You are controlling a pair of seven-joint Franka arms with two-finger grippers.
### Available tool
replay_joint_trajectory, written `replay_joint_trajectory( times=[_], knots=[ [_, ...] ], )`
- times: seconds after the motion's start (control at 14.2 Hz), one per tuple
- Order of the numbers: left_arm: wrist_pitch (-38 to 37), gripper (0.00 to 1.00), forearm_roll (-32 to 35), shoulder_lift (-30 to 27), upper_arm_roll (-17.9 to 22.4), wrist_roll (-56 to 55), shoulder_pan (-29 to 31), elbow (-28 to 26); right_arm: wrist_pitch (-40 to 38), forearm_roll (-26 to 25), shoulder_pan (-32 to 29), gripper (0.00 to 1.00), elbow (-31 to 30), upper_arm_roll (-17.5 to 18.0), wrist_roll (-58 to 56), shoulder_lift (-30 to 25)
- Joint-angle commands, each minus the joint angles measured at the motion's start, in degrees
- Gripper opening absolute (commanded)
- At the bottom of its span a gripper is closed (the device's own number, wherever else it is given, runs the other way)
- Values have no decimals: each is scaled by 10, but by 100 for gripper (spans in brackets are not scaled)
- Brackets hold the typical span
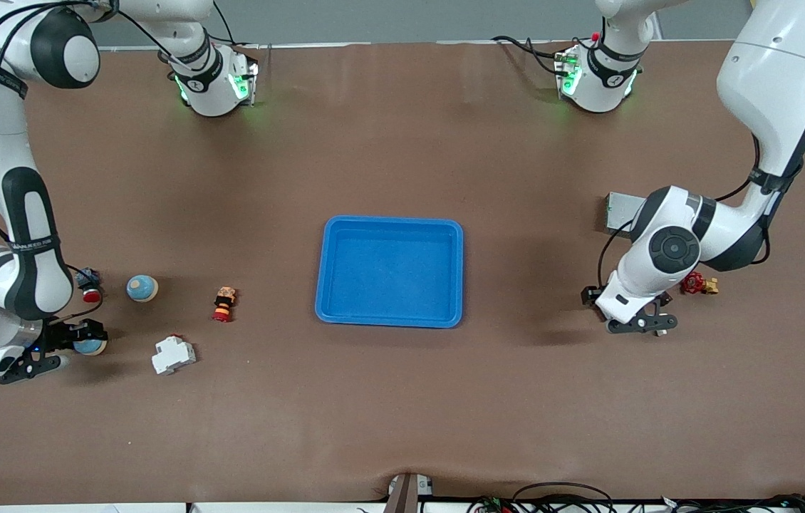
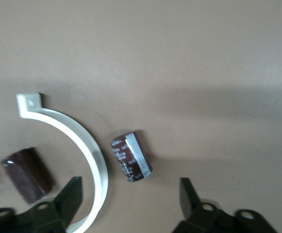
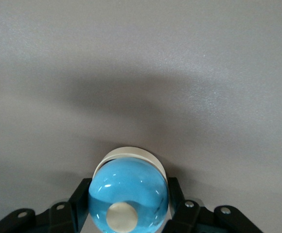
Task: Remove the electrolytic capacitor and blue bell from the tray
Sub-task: 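Lower the capacitor beside the first capacitor and open the left gripper, then set the bell down with the right gripper while the left gripper withdraws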
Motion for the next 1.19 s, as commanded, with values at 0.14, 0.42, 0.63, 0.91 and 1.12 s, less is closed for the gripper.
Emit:
replay_joint_trajectory(
  times=[0.14,0.42,0.63,0.91,1.12],
  knots=[
    [-58,100,-37,-93,-23,-1,6,25,-7,2,-17,0,22,12,-21,14],
    [-184,100,-74,-127,-44,0,5,148,-5,9,-21,78,19,13,-19,15],
    [-269,100,-78,-124,-41,60,9,235,-6,32,-16,100,19,12,-13,13],
    [-304,100,-102,-151,-45,186,54,260,-60,26,10,100,22,14,54,-11],
    [-332,100,-151,-188,-44,197,67,260,-113,11,53,100,22,7,112,-49]
  ],
)
